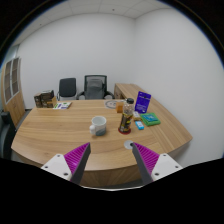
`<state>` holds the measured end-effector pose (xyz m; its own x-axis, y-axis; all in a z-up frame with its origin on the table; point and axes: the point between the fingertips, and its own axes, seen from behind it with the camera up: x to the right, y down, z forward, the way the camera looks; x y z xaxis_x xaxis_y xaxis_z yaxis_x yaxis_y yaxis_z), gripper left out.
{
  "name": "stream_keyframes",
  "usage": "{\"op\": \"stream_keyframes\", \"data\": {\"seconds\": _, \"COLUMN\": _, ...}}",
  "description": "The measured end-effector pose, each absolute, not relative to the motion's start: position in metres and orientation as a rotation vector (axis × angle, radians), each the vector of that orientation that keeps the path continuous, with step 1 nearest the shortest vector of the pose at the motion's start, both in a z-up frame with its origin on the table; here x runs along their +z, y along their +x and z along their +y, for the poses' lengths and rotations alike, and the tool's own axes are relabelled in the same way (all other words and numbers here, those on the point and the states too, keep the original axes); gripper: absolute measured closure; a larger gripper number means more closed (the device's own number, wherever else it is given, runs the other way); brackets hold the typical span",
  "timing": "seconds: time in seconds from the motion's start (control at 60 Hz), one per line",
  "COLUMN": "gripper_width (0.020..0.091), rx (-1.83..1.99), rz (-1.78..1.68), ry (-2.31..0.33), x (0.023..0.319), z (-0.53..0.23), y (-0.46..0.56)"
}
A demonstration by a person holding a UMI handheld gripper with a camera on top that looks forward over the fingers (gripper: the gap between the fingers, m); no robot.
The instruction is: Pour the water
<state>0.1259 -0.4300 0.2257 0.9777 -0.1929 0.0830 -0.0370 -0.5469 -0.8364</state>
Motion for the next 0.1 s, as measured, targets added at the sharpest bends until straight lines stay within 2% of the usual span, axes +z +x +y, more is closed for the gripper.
{"op": "stream_keyframes", "data": {"seconds": 0.1, "gripper_width": 0.0246, "rx": -0.231, "rz": 0.151, "ry": -2.131, "x": 0.2313, "z": -0.4315, "y": 0.1269}}
